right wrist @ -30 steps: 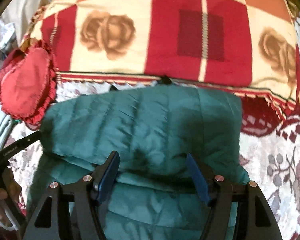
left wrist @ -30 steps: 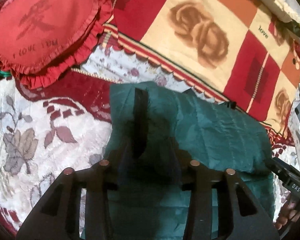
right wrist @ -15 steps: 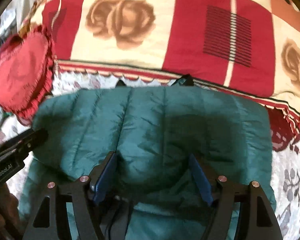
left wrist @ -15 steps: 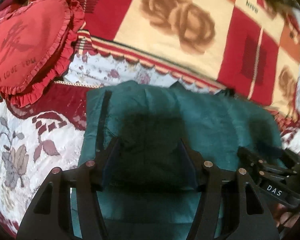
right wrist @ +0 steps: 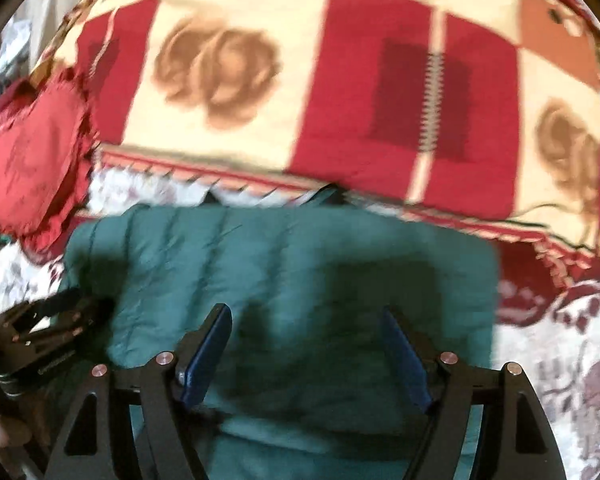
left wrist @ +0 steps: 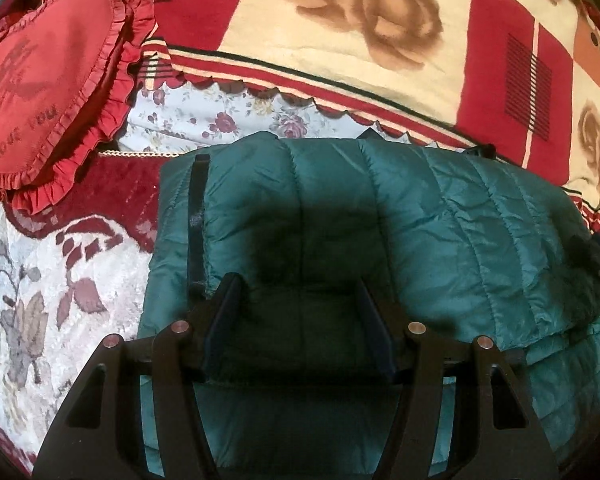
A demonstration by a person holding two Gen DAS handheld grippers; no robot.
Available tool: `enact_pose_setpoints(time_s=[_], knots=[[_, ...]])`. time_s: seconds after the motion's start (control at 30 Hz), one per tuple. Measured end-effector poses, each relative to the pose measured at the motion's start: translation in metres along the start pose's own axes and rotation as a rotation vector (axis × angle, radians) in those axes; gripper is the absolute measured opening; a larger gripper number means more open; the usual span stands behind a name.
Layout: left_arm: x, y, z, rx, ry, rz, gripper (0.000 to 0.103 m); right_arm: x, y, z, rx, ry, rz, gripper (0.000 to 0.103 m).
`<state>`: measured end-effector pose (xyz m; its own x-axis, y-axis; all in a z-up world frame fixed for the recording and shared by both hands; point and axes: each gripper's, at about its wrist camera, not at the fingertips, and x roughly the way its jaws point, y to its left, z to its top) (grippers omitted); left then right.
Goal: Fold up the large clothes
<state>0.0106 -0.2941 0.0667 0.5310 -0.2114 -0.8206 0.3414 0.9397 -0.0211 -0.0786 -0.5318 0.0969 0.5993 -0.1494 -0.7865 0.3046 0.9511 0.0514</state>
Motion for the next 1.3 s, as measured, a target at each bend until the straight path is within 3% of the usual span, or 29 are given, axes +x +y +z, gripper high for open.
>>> enact_pose_setpoints(time_s=[0.17,0.37,0.77,0.9,1.07,1.3], knots=[[0.002,0.000,-0.001,0.000,-0.003,-0.003,0.060,0.032,-0.034,-0.016,0.083,0.081,-0.049,0.075],[0.005,0.000,-0.001,0.005,-0.004,-0.005,0.060,0.050,-0.023,-0.030,0.014,0.087,-0.096,0.077],[0.006,0.002,-0.002,-0.004,-0.008,-0.017,0.061,0.004,-0.011,-0.034,-0.001,0.049,-0.069,0.077],[0.006,0.002,-0.003,-0.005,-0.014,-0.018,0.061,0.017,-0.006,-0.040,-0.023,0.088,-0.085,0.077],[0.006,0.001,-0.005,-0.001,-0.030,-0.012,0.061,0.024,-0.004,-0.047,-0.036,0.074,-0.109,0.079],[-0.007,0.005,-0.010,-0.013,-0.064,-0.026,0.061,0.008,-0.004,-0.047,-0.020,0.073,-0.082,0.079]])
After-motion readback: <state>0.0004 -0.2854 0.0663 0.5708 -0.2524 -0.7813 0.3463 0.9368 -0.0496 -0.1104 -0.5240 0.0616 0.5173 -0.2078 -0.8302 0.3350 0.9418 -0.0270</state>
